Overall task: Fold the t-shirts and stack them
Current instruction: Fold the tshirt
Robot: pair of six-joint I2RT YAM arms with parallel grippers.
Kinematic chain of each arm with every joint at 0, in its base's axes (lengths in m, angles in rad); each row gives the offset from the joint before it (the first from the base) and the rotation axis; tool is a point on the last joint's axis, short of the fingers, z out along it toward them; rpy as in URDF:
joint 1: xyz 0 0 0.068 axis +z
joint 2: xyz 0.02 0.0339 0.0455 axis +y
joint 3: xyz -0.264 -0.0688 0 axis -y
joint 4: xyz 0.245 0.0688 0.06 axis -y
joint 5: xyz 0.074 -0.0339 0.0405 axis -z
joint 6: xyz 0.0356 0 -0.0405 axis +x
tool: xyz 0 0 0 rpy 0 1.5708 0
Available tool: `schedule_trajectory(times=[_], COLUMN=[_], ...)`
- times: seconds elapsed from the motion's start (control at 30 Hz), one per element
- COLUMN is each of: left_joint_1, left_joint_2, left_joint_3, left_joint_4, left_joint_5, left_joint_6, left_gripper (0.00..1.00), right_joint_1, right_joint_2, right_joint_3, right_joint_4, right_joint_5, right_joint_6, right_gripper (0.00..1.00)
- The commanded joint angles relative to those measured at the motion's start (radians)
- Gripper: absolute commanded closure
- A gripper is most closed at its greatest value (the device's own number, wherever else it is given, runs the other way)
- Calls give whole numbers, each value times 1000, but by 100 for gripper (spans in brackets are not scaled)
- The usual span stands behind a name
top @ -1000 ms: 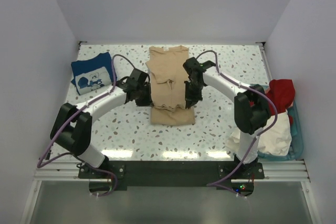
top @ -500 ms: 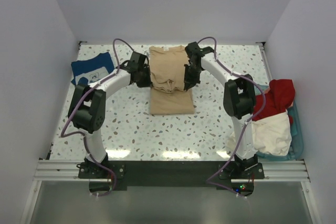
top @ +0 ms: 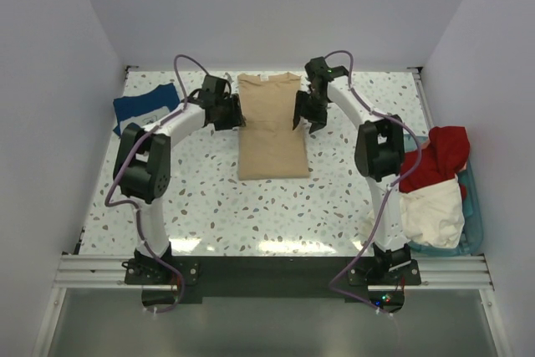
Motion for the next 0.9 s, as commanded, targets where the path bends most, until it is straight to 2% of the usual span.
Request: schedule_trajectory(times=[0.0,0.13,0.37,0.67,0.87], left_joint_1=[5,-5,-37,-70,-71], left_joint_2=[-72,-190,-295,-389,-419], left_joint_3=[0,-122,-368,-555,-616], left_joint_4=[76,140,162,191,200], left_joint_5=[-14,3,47,64,70], left_joint_6=[1,-3,-31,-72,-92], left_gripper=[45,45,48,51,51], right_joint_1=[-5,-2,1,10,23], right_joint_2=[-39,-112,-250,-400,-405], right_joint_3=[69,34,-248,-627,-706], right_joint_4=[-25,-5,70,215,255], right_joint_5=[17,11,-65,-118,-140], right_joint_6=[-46,-54,-32,9,31], right_gripper=[39,38,38,52,59])
